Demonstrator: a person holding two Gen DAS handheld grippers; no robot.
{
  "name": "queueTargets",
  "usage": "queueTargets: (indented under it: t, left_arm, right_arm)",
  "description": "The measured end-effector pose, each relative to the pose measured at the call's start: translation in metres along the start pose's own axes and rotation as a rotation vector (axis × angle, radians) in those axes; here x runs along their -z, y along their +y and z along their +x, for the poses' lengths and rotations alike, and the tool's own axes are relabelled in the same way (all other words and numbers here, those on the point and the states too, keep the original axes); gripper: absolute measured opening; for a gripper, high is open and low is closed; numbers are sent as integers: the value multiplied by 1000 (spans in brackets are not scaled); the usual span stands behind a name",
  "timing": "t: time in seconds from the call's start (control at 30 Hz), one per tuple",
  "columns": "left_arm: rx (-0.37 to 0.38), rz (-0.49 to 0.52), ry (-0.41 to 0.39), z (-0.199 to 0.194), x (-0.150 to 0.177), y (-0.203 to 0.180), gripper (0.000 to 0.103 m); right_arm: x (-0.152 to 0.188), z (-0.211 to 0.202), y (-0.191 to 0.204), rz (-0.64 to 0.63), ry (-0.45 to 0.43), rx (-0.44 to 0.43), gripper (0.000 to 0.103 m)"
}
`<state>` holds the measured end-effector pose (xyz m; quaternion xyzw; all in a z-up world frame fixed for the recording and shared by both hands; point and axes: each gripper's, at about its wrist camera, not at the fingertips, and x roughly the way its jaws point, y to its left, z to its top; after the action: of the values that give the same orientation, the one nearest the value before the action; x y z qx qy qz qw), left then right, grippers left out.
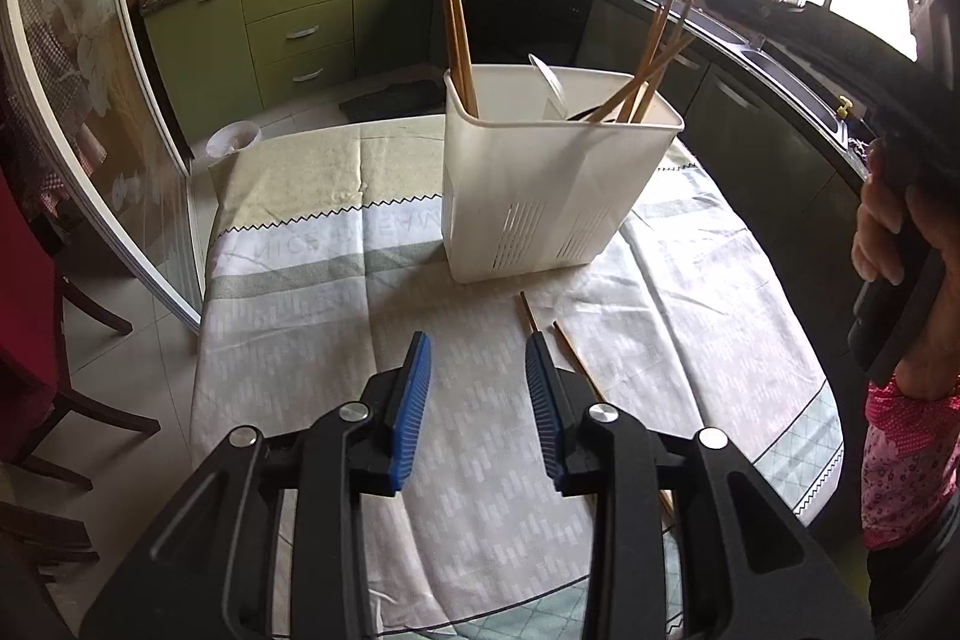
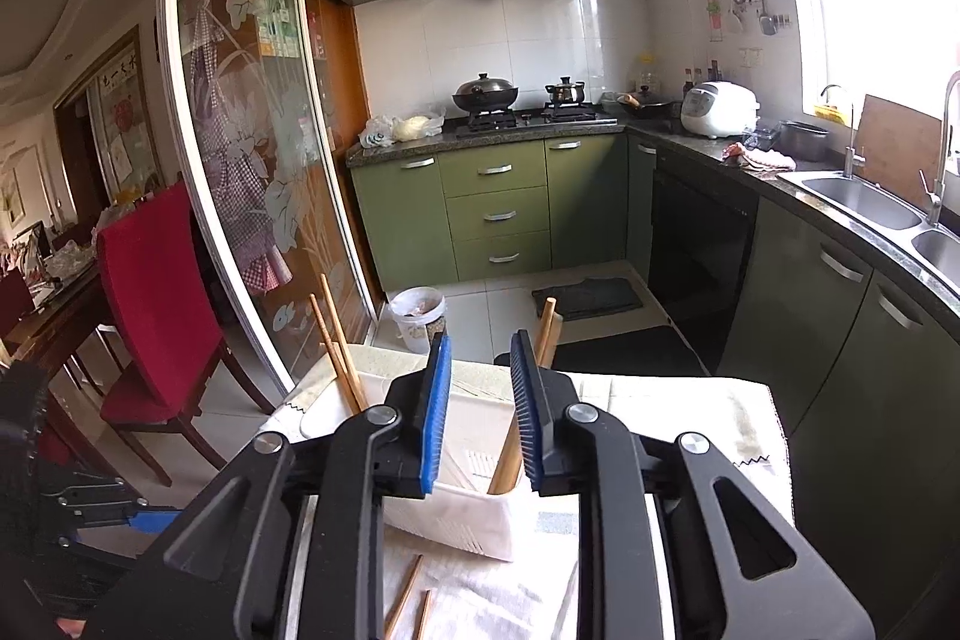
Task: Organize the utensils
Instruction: 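Lower both open tools to the last chopsticks and close the left tool on one, then lift the chopstick with the left tool while the right grasps the last chopstick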
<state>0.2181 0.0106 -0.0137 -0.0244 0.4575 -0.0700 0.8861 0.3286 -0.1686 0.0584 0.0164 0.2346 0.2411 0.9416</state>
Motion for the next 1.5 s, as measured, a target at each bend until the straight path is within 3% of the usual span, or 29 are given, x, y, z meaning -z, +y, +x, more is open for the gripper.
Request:
queueTargets:
  t: [0.17, 0.37, 0.47, 0.6, 0.83, 0.93, 1.23, 1.5]
  left_arm:
    - [0, 39, 80, 24, 14, -19, 33]
    - [32, 34, 240, 73, 25, -45, 33]
    - [0, 22, 290, 97, 26, -53, 31]
    - [-45, -4, 331, 120, 20, -58, 28]
    - [-93, -46, 352, 141, 8, -60, 28]
    - [-113, -56, 376, 151, 7, -63, 15]
    - [-130, -50, 371, 159, 3, -73, 7]
    - [-74, -74, 265, 111, 8, -57, 6]
  right_arm:
    - [24, -66, -10, 16, -50, -2, 24]
    - [92, -126, -38, 60, 17, 67, 24]
    - [127, -151, -60, 129, 43, 75, 31]
    - [164, -177, -88, 207, 48, 86, 32]
    - [191, -199, -114, 285, 43, 65, 32]
    - [197, -203, -117, 305, 41, 51, 32]
    - [194, -199, -119, 324, 53, 39, 34]
    - [188, -180, -106, 299, 102, 18, 34]
